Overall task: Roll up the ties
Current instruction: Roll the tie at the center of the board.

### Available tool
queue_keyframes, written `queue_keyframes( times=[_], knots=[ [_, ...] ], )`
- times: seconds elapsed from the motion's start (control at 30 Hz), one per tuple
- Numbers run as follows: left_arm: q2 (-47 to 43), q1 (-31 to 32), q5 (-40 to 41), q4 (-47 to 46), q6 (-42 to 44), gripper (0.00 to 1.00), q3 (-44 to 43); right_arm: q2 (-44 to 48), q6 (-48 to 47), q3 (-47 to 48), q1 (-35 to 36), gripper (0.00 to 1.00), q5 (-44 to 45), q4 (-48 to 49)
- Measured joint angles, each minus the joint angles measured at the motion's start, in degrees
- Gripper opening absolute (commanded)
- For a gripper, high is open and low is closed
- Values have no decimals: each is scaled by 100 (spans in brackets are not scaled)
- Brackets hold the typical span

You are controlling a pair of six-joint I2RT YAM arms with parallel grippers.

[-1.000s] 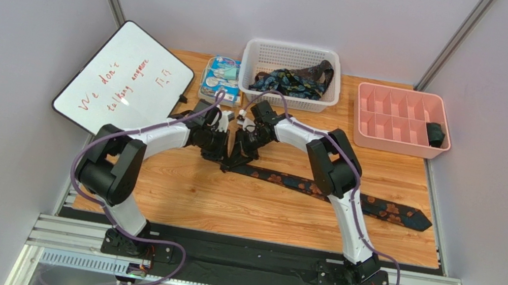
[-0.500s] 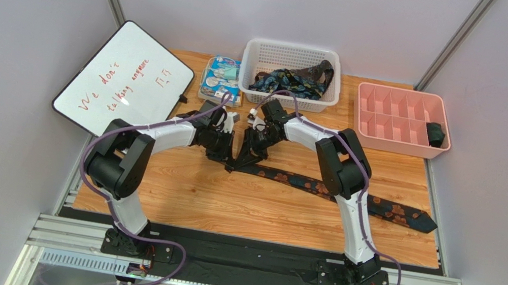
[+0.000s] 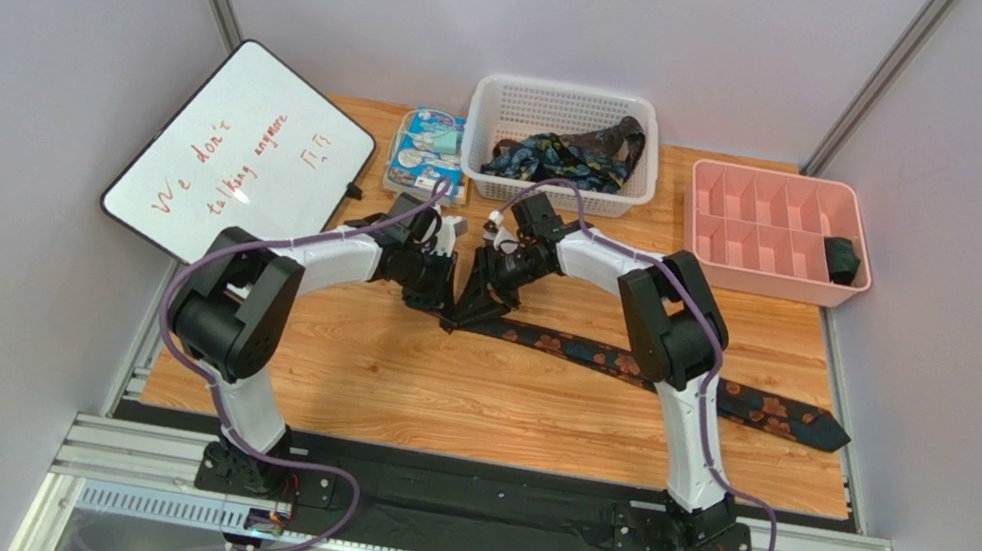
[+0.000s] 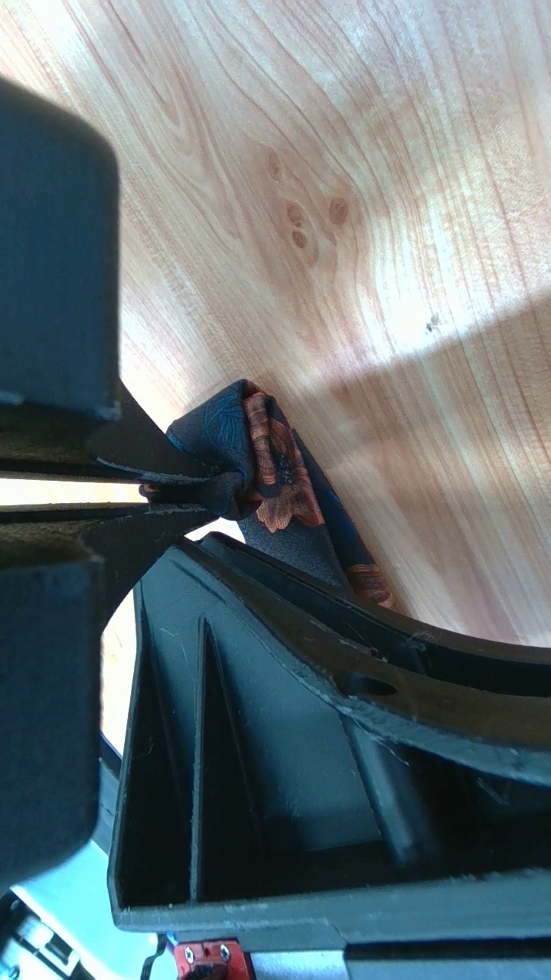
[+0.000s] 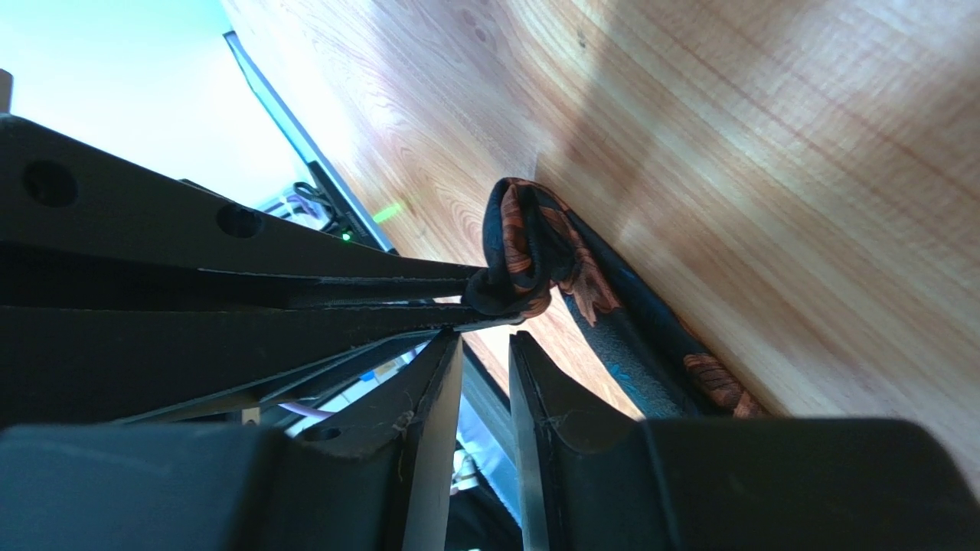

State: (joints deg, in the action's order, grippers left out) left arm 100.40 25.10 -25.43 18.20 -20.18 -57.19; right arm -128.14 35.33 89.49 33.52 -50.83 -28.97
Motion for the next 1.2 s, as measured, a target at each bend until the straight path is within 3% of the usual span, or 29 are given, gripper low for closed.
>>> queue_keyframes(
  times=[0.5,1.03,1.13,1.2],
  knots=[
    [13,15,-28,-76,-2,0,7,81,588,-413,-350,37,-105,796],
    [13,31,-35,-79,7,3,4,-81,616,-216,-179,34,127,820],
    [13,33,-35,-72,9,4,4,-173,595,-136,-175,28,72,787],
    [13,33,-33,-72,9,6,4,-208,575,-83,-177,14,37,765]
  ],
)
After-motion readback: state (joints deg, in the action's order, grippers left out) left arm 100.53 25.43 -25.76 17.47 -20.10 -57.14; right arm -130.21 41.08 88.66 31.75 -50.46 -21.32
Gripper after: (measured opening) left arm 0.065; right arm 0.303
